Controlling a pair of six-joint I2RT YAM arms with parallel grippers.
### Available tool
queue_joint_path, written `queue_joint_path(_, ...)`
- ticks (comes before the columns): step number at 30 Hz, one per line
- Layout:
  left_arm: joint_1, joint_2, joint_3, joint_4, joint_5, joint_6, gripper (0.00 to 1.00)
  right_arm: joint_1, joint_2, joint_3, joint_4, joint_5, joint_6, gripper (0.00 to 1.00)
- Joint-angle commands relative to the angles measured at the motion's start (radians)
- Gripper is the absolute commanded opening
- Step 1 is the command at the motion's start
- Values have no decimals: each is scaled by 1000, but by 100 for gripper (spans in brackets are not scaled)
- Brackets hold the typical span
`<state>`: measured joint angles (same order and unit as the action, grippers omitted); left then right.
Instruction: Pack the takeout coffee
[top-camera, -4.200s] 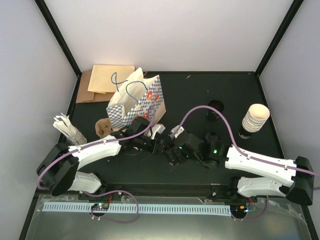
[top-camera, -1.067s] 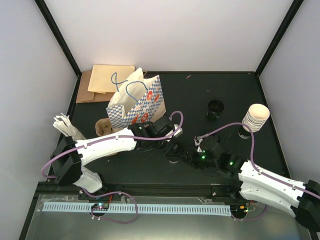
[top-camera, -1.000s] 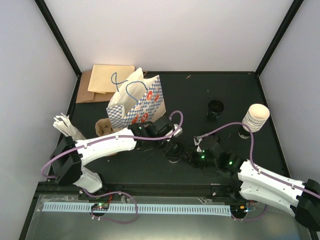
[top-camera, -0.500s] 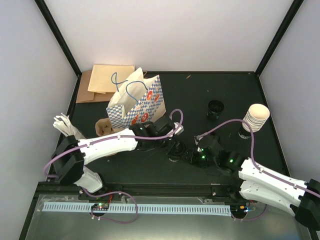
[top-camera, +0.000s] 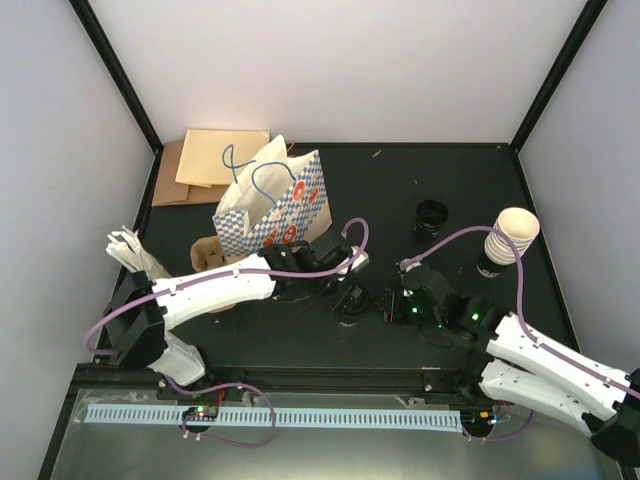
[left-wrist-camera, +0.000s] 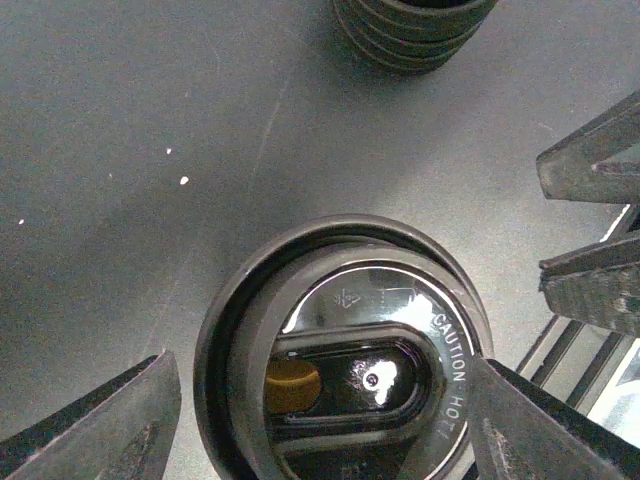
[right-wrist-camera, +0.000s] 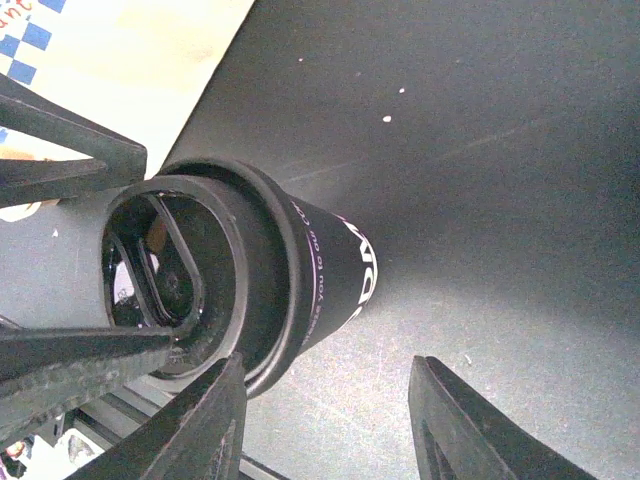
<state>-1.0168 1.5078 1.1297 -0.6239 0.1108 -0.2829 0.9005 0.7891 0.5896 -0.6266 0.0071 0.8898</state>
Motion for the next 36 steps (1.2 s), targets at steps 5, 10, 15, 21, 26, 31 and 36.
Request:
queue_joint_path(5, 1, -40, 54, -47, -20, -11, 83, -12, 42, 52, -3, -2, -118, 47)
queue_joint_path(10, 4, -127, -29, -24, -33, -70, 81, -11, 79, 98, -14, -22, -254, 48)
queue_joint_path(15, 19, -257, -154, -21, -65, -211, 75, -11, 99, 124, -12, 11, -276, 48)
queue_joint_path(21, 34, -366, -334, 146, 69, -376, 72, -11, 162, 185, -16, -85, -473, 63)
queue_joint_path(26, 45, -405, -442, 320, 162, -465, 72, -9, 218, 249, -37, -80, -590, 64)
queue_joint_path(31, 73, -383, -478, 402, 230, -513, 72, -9, 261, 260, 3, -91, -669, 68)
queue_joint_path(36, 104, -359, -497, 454, 297, -535, 69, -11, 334, 269, 45, -85, -678, 68)
